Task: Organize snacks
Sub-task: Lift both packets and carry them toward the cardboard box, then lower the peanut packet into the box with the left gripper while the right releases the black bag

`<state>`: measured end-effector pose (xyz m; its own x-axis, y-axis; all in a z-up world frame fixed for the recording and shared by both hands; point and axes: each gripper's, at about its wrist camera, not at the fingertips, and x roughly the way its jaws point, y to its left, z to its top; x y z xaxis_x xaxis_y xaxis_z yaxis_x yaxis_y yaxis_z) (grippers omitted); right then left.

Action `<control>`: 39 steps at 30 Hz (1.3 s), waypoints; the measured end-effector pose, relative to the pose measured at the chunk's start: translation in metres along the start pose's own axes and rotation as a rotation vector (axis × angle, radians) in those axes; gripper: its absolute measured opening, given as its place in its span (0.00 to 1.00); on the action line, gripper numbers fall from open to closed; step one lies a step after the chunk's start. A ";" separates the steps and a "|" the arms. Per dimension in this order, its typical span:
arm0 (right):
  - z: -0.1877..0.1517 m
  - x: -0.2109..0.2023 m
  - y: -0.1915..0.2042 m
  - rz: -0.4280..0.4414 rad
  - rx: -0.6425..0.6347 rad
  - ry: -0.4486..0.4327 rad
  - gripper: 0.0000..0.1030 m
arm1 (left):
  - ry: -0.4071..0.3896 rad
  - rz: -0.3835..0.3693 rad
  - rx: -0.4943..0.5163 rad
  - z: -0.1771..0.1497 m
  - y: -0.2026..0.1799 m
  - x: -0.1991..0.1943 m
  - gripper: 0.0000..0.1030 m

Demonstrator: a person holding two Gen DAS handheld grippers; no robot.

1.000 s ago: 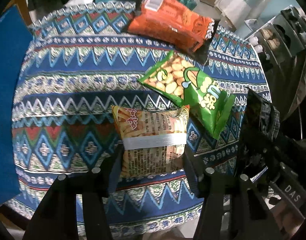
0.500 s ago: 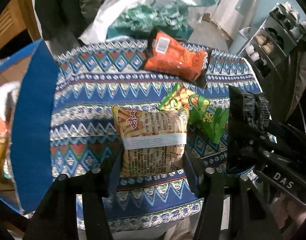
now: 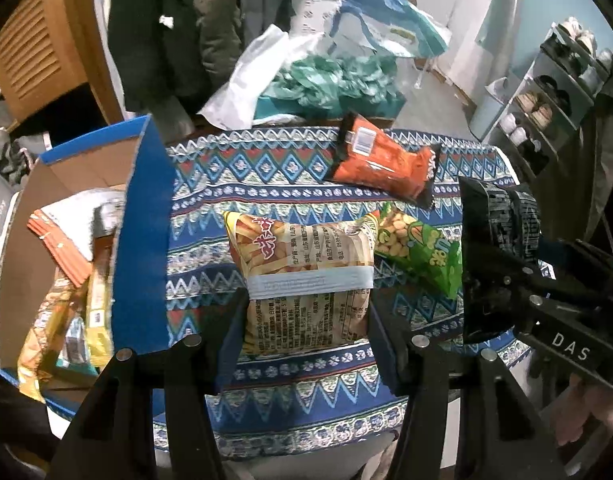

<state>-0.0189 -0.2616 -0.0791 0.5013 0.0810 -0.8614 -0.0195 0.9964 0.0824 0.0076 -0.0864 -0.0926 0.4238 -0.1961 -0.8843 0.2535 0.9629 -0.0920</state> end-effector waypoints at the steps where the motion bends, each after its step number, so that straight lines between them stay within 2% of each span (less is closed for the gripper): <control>1: 0.001 -0.002 0.003 0.003 -0.007 -0.005 0.60 | -0.004 0.000 -0.004 0.000 0.002 -0.002 0.56; 12: 0.019 -0.008 0.044 0.050 -0.064 -0.038 0.60 | -0.077 0.034 -0.020 0.006 0.034 -0.036 0.56; 17: 0.028 -0.009 0.069 0.082 -0.094 -0.049 0.60 | -0.100 0.035 -0.055 0.008 0.056 -0.047 0.56; 21: 0.035 -0.007 0.089 0.099 -0.120 -0.053 0.60 | -0.125 0.067 -0.085 0.008 0.079 -0.056 0.56; 39: 0.055 0.009 0.187 0.190 -0.243 -0.044 0.60 | -0.156 0.123 -0.212 -0.004 0.167 -0.074 0.56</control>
<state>0.0290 -0.0762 -0.0438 0.5056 0.2703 -0.8194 -0.3199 0.9407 0.1129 0.0147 0.0894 -0.0442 0.5726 -0.0854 -0.8154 0.0116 0.9953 -0.0961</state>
